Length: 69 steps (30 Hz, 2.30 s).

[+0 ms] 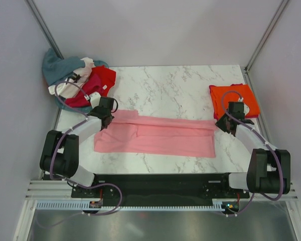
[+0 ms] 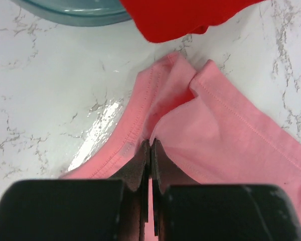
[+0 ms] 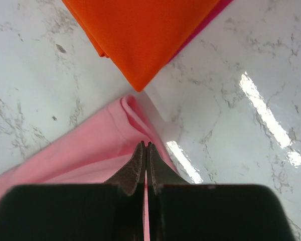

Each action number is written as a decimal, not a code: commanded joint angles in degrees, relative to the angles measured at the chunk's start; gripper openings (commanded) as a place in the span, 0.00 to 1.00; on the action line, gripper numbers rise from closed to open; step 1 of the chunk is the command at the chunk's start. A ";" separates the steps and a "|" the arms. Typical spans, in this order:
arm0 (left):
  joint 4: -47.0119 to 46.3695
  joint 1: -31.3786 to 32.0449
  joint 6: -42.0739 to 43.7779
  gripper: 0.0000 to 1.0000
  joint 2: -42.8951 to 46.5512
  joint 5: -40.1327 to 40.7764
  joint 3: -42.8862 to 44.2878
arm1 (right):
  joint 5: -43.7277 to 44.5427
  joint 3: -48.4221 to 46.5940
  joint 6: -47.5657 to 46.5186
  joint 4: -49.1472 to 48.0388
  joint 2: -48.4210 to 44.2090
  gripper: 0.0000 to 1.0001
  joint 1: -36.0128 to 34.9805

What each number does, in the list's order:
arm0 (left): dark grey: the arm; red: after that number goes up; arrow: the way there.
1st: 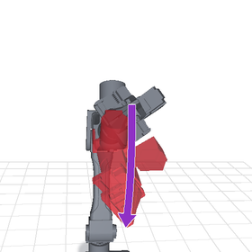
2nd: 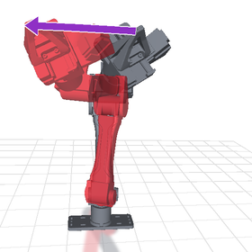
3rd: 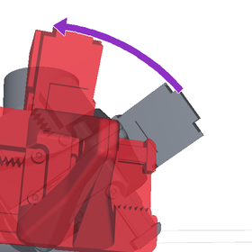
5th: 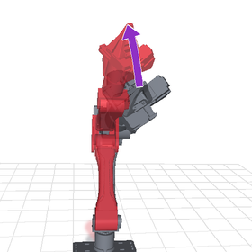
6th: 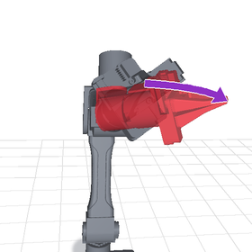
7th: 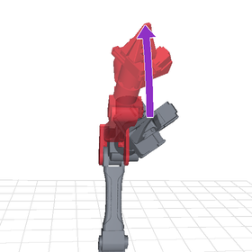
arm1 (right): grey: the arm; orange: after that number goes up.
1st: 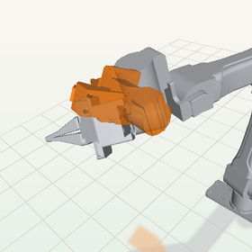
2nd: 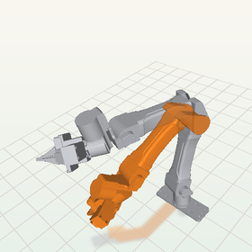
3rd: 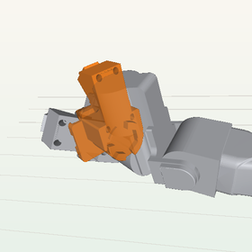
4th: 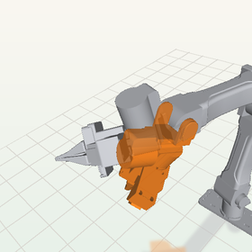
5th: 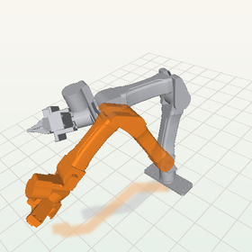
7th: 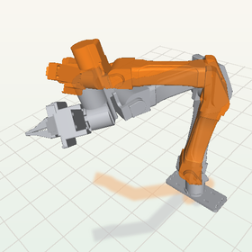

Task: Fold and stack the t-shirts
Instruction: Fold the tshirt

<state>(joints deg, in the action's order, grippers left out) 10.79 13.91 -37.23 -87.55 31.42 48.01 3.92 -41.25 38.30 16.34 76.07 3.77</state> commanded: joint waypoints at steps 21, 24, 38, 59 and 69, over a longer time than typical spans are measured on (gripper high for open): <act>4.50 0.94 -9.79 0.21 13.89 4.00 -9.34 | 3.63 13.92 5.99 -8.34 -13.75 0.39 0.45; 6.08 1.12 -8.91 0.34 17.04 4.09 -8.64 | 3.81 12.79 4.07 -8.69 -16.39 0.40 -0.16; 11.36 -1.69 -8.99 0.54 13.91 -8.12 2.09 | -8.01 -6.46 2.56 -10.96 2.64 0.39 -27.47; 9.69 -9.08 -14.09 0.48 -3.59 -13.84 8.76 | -17.20 -45.21 11.09 -18.98 46.88 0.49 -44.90; 8.64 -9.43 -12.69 0.48 -8.78 -13.40 11.49 | -15.96 -54.19 8.63 -13.52 56.37 0.47 -45.17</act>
<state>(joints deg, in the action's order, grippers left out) 20.84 4.62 -48.86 -95.24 17.41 57.49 -12.01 -92.25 47.97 1.72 130.41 -40.95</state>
